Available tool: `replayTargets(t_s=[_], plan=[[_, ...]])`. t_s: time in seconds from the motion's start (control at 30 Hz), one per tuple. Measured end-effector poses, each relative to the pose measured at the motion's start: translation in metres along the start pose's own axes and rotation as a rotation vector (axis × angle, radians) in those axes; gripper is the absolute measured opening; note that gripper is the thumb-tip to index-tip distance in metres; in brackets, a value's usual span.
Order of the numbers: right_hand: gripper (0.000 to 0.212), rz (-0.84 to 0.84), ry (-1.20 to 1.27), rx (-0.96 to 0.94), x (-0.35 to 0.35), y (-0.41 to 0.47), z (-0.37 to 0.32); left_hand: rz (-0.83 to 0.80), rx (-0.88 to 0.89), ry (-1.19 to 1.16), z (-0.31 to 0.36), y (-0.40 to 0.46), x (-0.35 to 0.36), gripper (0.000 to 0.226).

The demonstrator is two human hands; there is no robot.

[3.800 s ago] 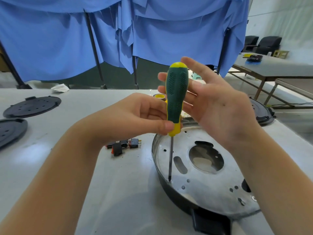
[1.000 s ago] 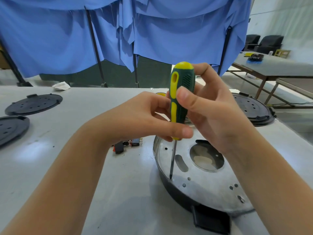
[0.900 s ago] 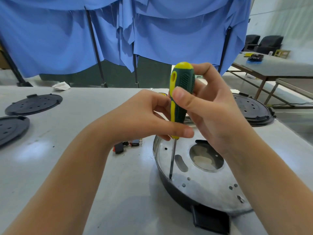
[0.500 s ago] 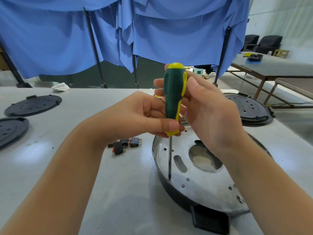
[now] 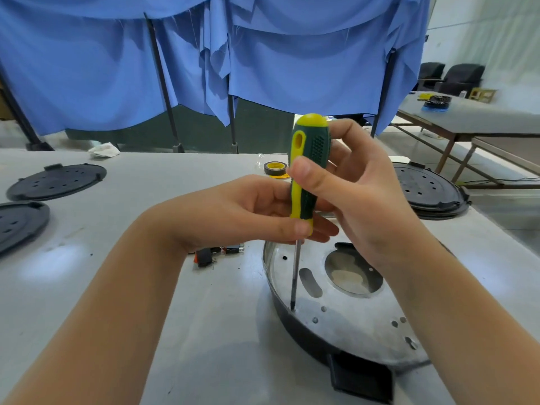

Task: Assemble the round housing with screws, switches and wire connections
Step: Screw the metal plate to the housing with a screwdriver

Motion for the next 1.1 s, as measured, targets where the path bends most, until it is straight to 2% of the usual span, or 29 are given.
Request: replayTargets(t_s=[0.13,0.27,0.37,0.47,0.6,0.7,0.8,0.93,1.1], plan=[[0.028,0.116,-0.091,-0.096,-0.004,0.003,-0.013,0.105,-0.114,0.162,0.005,-0.001,0.000,0.045],[0.020,0.375,-0.008,-0.224,-0.032,0.010,-0.039,0.223,-0.189,0.371,0.008,0.002,0.009,0.072],[0.022,0.443,-0.084,-0.231,-0.061,0.012,-0.053,0.299,-0.177,0.492,0.010,0.008,0.027,0.068],[0.031,0.362,-0.370,-0.150,-0.091,0.010,-0.057,0.210,-0.168,0.603,0.006,0.015,0.057,0.056],[0.024,0.224,-0.808,-0.057,-0.126,-0.002,-0.048,0.133,-0.175,0.769,-0.002,0.016,0.096,0.077],[0.025,0.200,-1.000,0.081,-0.152,-0.017,-0.027,0.229,-0.050,0.993,-0.009,0.016,0.121,0.082],[0.033,0.250,-1.091,0.248,-0.177,-0.036,-0.002,0.368,0.056,1.172,-0.018,0.016,0.144,0.069],[0.041,0.268,-1.168,0.456,-0.194,-0.058,0.023,0.519,0.155,1.276,-0.028,0.015,0.163,0.039],[0.034,0.195,-1.266,0.636,-0.196,-0.077,0.044,0.642,0.316,1.381,-0.040,0.015,0.166,0.037]])
Point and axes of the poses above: each hand's wrist, its own y-axis towards the middle knuckle, its own x-axis out of the palm, z = x × y, the point moved 2 cm from there along y, towards the middle knuckle, and after that the axes turned 10 degrees about -x, right-handed, at the moved point
